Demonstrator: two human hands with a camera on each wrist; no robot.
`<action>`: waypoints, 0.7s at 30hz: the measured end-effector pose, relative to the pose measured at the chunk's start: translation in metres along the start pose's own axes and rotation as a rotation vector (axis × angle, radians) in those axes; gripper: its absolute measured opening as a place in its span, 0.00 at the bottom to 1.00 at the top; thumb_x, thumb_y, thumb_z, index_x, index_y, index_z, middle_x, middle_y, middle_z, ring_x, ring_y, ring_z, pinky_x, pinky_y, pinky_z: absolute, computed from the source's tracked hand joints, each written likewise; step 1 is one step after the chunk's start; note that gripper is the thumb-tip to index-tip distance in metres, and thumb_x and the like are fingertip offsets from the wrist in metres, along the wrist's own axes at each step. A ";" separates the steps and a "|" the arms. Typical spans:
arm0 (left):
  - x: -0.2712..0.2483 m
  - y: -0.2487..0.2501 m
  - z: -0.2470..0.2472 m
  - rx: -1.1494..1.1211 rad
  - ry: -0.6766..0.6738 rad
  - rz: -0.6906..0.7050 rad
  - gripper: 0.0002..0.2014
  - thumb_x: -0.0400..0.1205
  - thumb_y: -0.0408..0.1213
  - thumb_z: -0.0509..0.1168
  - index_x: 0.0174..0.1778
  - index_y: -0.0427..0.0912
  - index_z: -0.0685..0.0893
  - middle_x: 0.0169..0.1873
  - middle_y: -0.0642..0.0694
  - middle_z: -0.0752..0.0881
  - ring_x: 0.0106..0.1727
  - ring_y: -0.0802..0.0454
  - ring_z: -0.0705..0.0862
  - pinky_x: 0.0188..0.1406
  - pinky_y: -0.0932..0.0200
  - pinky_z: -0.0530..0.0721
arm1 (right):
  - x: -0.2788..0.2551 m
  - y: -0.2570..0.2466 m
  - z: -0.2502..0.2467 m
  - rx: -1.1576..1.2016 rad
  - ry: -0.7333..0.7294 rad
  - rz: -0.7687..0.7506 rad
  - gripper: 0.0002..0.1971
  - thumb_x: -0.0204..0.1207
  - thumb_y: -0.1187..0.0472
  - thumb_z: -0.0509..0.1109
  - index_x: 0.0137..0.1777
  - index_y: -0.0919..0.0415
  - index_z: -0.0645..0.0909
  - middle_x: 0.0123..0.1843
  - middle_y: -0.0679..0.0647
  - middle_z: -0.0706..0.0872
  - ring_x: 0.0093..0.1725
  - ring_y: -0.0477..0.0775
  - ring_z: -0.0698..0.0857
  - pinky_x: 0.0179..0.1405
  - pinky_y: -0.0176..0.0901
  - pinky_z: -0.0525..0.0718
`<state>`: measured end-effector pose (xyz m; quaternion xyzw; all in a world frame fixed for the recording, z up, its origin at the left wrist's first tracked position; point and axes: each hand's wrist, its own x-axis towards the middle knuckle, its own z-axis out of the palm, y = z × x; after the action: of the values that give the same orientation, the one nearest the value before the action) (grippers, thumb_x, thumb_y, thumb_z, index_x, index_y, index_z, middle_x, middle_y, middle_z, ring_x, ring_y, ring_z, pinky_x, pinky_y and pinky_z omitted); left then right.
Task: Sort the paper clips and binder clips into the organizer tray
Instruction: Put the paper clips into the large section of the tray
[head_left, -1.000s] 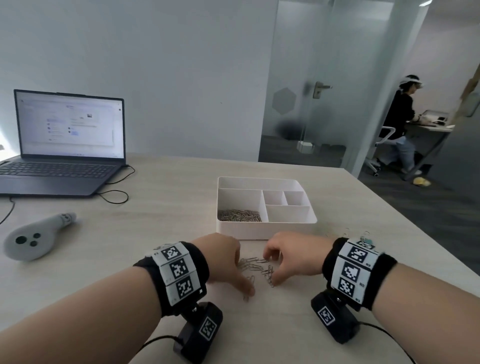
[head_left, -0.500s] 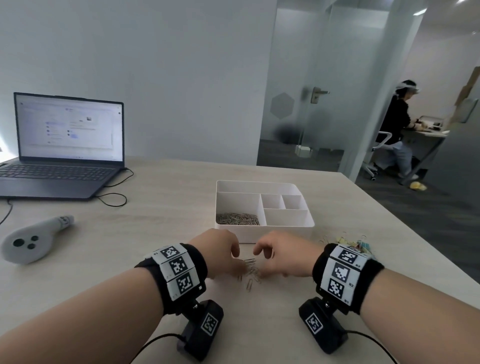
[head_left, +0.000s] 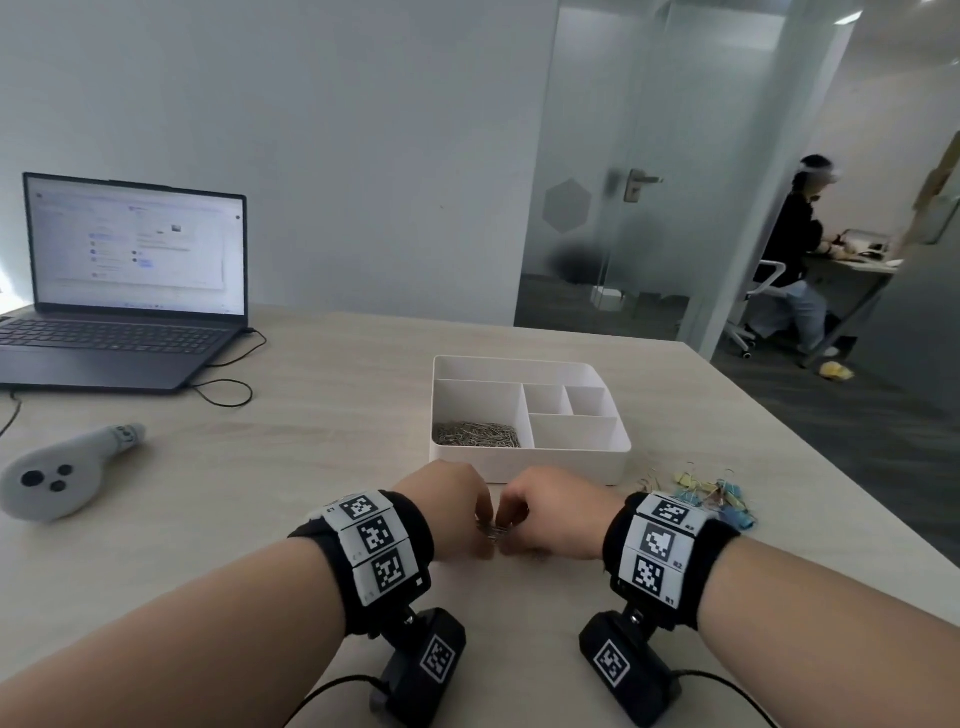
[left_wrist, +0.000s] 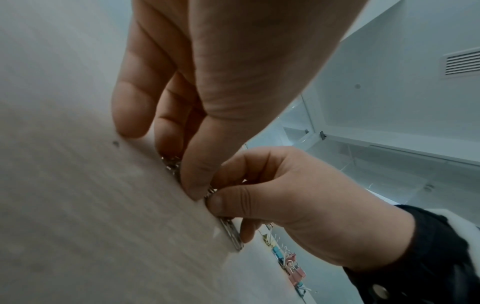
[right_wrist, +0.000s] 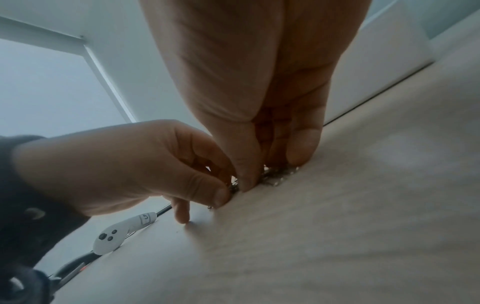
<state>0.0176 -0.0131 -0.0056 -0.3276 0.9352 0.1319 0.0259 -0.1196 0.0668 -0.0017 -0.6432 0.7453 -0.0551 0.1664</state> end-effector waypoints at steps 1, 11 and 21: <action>0.001 0.000 -0.001 0.000 -0.004 0.006 0.15 0.74 0.48 0.75 0.54 0.50 0.92 0.46 0.49 0.92 0.23 0.64 0.74 0.36 0.65 0.77 | 0.000 -0.001 0.000 -0.011 0.007 -0.004 0.13 0.74 0.56 0.80 0.57 0.57 0.90 0.46 0.49 0.88 0.43 0.50 0.85 0.33 0.35 0.75; 0.012 0.005 -0.006 0.106 -0.054 -0.009 0.13 0.73 0.41 0.68 0.23 0.43 0.79 0.19 0.51 0.77 0.21 0.56 0.76 0.27 0.64 0.75 | 0.010 -0.001 0.003 0.045 -0.030 0.027 0.03 0.67 0.66 0.72 0.39 0.65 0.85 0.34 0.59 0.86 0.33 0.56 0.81 0.33 0.42 0.77; 0.011 -0.008 -0.009 -0.183 -0.052 0.056 0.04 0.71 0.34 0.71 0.38 0.48 0.89 0.35 0.44 0.91 0.24 0.47 0.85 0.23 0.61 0.84 | 0.010 0.010 0.003 0.234 0.006 -0.006 0.01 0.67 0.63 0.73 0.36 0.57 0.83 0.34 0.50 0.84 0.32 0.49 0.80 0.33 0.42 0.77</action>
<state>0.0142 -0.0283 -0.0004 -0.2989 0.9270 0.2259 0.0166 -0.1291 0.0588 -0.0097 -0.6215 0.7324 -0.1441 0.2379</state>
